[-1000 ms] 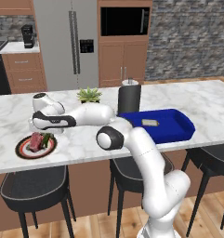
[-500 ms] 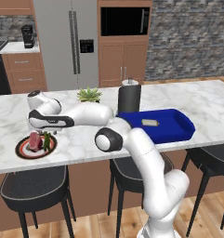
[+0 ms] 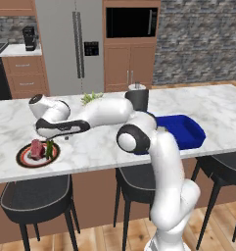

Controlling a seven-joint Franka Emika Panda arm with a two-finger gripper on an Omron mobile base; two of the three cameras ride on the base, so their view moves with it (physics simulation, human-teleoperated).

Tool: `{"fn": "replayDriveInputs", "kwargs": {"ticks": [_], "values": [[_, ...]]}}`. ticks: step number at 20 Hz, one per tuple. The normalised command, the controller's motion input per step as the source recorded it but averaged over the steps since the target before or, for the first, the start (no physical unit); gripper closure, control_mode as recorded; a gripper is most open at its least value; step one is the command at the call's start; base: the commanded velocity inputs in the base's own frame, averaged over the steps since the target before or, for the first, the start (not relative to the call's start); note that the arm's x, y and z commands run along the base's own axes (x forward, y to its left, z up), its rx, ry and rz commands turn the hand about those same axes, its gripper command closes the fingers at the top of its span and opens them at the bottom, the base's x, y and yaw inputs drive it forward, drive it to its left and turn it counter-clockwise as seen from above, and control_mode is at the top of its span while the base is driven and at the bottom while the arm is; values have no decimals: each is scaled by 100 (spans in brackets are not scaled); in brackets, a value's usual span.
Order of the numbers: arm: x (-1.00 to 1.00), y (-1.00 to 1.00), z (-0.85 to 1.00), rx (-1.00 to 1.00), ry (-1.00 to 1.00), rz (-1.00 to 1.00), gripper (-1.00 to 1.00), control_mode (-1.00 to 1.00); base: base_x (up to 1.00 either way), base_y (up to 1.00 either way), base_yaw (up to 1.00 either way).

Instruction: Create a steak meal by picking up the steak and asparagus from the tray and placing them on the plate. Leave the burrito on the tray.

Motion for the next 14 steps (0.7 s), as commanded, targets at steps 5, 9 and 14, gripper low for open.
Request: {"fn": "replayDriveInputs", "kwargs": {"ticks": [5, 9, 14], "values": [[-55, -89, 76, 25, -21, 1, -100, -100, 0, 0, 0], [-66, -93, 52, 24, -19, 5, -100, -100, 0, 0, 0], [-39, -63, 77, 17, -15, 10, -100, -100, 0, 0, 0]]}}
